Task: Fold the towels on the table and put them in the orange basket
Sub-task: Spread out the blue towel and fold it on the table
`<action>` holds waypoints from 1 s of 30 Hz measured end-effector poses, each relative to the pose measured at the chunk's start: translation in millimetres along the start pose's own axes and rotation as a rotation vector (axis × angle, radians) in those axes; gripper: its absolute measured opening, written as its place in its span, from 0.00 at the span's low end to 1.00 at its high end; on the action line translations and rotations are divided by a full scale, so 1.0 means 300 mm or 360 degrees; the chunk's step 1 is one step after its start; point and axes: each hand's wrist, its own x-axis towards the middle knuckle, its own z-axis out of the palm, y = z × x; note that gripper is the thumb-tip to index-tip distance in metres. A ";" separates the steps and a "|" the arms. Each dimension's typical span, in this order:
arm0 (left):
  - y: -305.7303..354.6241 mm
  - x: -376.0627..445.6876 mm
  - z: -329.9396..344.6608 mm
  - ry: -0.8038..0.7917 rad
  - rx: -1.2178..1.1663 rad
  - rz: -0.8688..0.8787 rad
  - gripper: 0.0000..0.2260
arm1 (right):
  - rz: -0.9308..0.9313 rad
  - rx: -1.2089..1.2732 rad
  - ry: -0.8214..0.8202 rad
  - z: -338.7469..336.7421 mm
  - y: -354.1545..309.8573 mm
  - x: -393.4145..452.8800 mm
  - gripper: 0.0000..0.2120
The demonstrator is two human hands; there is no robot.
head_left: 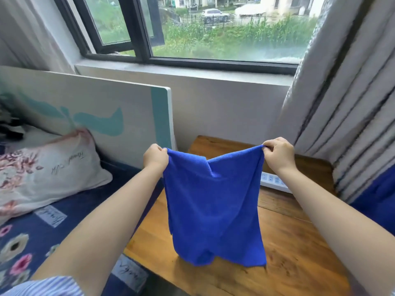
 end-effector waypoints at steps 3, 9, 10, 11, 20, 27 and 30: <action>0.096 0.087 0.033 0.0010 -0.0024 0.0050 0.16 | 0.0105 0.0042 0.0031 0.025 -0.008 0.126 0.11; 0.309 0.254 0.034 0.0236 -0.0254 0.0271 0.16 | -0.0003 0.0160 0.0218 0.038 -0.151 0.364 0.11; 0.337 0.282 0.027 0.0278 -0.0286 0.0315 0.15 | -0.0007 0.0212 0.0256 0.033 -0.177 0.396 0.11; 0.353 0.301 0.018 0.0301 -0.0301 0.0347 0.13 | -0.0002 0.0268 0.0273 0.027 -0.199 0.412 0.11; 0.142 0.381 0.084 -0.0307 0.0357 0.0317 0.08 | 0.0284 0.0132 -0.0161 0.165 -0.106 0.192 0.10; -0.336 0.302 0.214 -0.0965 0.1069 0.0127 0.10 | 0.0710 -0.0615 -0.0969 0.386 0.113 -0.264 0.13; -0.499 0.262 0.243 -0.1277 0.1349 0.0184 0.12 | 0.0817 -0.0796 -0.1272 0.454 0.159 -0.440 0.15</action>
